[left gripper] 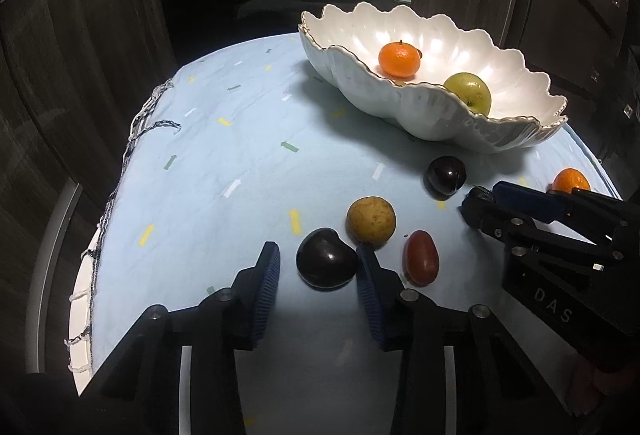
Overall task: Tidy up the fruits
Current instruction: 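Grasp the dark plum with the left tool while the right tool grasps the small dark berry, then carry the plum and berry over the white bowl and open both tools, then withdraw both open tools from the bowl back over the table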
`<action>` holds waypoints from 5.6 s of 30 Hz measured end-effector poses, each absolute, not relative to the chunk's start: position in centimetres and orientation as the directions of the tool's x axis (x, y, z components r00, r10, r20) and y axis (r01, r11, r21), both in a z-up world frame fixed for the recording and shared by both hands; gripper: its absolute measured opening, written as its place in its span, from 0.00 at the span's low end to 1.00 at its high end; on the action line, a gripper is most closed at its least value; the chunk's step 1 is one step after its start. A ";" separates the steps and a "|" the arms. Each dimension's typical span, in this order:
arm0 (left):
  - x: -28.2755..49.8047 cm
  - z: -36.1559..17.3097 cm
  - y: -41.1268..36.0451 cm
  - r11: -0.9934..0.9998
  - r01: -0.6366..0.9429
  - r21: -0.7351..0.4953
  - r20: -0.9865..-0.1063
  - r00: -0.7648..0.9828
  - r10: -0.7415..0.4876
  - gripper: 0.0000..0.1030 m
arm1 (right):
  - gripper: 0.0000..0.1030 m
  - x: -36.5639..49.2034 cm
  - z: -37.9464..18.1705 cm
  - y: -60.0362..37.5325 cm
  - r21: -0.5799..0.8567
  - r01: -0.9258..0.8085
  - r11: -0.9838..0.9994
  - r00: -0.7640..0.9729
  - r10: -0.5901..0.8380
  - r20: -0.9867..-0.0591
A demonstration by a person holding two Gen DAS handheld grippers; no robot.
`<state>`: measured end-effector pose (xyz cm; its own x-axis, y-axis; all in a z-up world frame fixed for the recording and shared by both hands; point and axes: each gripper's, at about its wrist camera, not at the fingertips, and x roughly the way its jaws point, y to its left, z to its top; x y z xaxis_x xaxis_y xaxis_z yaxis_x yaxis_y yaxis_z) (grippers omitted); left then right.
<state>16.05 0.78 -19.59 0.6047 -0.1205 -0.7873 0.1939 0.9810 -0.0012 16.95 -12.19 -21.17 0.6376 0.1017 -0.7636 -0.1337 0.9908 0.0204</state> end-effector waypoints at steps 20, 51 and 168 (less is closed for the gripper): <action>16.0 -19.1 1.4 0.986 0.164 0.009 -0.777 0.623 -0.096 0.28 | 0.21 16.3 -20.7 -11.7 0.015 -0.160 0.987 0.653 0.117 -0.749; 14.3 -13.3 -0.9 0.989 0.147 0.011 -0.744 0.662 -0.090 0.28 | 0.22 13.6 -13.8 -14.1 0.033 -0.126 0.992 0.739 0.116 -0.663; 24.7 -4.8 -7.8 0.977 0.213 0.023 -0.668 0.730 -0.144 0.84 | 0.68 21.0 -5.1 -22.8 -0.035 0.099 0.994 0.804 -0.101 -0.586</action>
<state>24.71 -7.77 -4.83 0.7298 -0.1440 -0.6683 0.2135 0.9767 0.0228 21.00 -22.81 -5.11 0.8042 -0.1009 -0.5857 0.0994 0.9944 -0.0348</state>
